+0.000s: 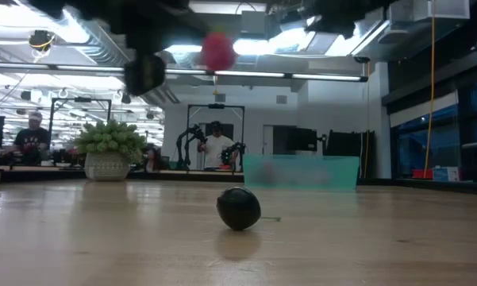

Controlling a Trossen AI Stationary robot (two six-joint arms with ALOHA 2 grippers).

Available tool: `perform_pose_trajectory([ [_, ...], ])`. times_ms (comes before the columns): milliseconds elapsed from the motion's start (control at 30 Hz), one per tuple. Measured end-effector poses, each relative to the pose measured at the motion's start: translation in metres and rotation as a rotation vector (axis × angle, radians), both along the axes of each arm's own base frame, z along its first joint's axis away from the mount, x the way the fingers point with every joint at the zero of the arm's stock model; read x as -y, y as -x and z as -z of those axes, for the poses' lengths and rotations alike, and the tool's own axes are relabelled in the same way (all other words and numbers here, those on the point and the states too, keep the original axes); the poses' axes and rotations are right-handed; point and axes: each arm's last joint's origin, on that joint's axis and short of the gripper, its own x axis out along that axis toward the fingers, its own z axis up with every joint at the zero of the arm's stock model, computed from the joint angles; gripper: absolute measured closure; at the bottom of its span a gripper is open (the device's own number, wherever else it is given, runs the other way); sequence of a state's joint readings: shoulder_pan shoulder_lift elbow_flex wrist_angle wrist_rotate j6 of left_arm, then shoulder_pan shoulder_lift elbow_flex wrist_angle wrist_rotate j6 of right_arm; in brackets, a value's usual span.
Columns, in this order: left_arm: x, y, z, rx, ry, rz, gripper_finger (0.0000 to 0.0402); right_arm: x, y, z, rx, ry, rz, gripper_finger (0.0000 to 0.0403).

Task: Pick and placing Produce into tupperware
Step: Put the strawberry into the blue bin

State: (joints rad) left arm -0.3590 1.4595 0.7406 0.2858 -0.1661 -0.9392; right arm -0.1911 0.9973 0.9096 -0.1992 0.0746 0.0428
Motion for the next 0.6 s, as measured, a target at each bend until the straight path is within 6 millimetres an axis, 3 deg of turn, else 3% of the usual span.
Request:
perform_pose_trajectory([
  [133,-0.028,-0.009,-0.005,0.044,-0.064,-0.069,0.0401,0.000,0.000,-0.017,0.134,0.142,-0.030,0.0167],
  [333,-0.087,-0.020,-0.005,0.068,-0.196,-0.211,0.0401,-0.001,0.003,-0.031,0.212,0.322,-0.048,0.0167],
  [600,-0.172,-0.038,-0.038,0.155,-0.404,-0.267,0.0401,-0.001,0.003,-0.031,0.196,0.379,-0.054,0.0167],
])
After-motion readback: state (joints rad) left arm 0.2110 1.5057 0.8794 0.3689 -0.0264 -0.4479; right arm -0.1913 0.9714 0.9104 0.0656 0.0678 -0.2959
